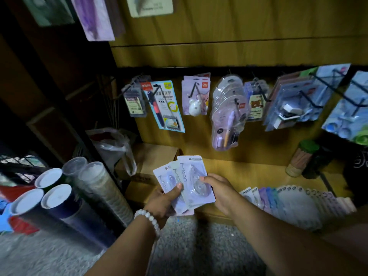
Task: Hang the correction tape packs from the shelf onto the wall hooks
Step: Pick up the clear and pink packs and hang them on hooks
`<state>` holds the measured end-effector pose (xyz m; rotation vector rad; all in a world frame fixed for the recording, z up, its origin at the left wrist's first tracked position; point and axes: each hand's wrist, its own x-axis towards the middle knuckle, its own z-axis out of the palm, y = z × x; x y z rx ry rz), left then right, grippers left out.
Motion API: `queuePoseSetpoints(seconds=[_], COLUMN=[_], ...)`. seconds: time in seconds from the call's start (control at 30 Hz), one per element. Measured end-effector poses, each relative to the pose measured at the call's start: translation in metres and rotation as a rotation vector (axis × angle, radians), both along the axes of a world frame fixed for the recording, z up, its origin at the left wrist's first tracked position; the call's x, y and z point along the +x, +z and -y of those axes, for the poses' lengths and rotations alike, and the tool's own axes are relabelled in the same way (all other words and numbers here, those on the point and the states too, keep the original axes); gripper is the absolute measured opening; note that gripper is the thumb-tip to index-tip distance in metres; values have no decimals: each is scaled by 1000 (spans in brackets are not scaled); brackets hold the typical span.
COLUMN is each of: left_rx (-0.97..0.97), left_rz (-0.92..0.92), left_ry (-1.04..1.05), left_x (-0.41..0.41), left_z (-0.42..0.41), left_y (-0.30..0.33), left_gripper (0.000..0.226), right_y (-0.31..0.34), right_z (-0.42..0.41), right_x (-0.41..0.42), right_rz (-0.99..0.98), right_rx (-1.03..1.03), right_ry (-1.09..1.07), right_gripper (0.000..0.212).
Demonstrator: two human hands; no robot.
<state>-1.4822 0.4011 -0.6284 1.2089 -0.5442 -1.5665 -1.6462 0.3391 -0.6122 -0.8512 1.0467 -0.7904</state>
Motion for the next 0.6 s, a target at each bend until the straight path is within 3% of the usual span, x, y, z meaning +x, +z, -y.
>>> queuePoseSetpoints(seconds=[0.03, 0.1, 0.2, 0.3, 0.43, 0.6], left_rx=[-9, -18, -53, -73, -139, -267], left_rz=[-26, 2, 4, -13, -123, -115], left_ry=[-34, -11, 14, 92, 127, 196], left_x=[0, -1, -2, -5, -12, -19], left_z=[-2, -9, -20, -26, -30, -38], left_y=[4, 13, 24, 37, 55, 82], left_gripper=[77, 61, 49, 51, 71, 45], right_y=[4, 11, 23, 35, 53, 79], right_z=[-3, -9, -19, -26, -36, -43], right_x=[3, 7, 10, 13, 20, 20], right_rz=[-3, 15, 62, 98, 148, 229], right_rx=[9, 19, 12, -11, -50, -133], right_ry=[-23, -51, -51, -44, -62, -109], right_gripper=[15, 25, 24, 26, 27, 16])
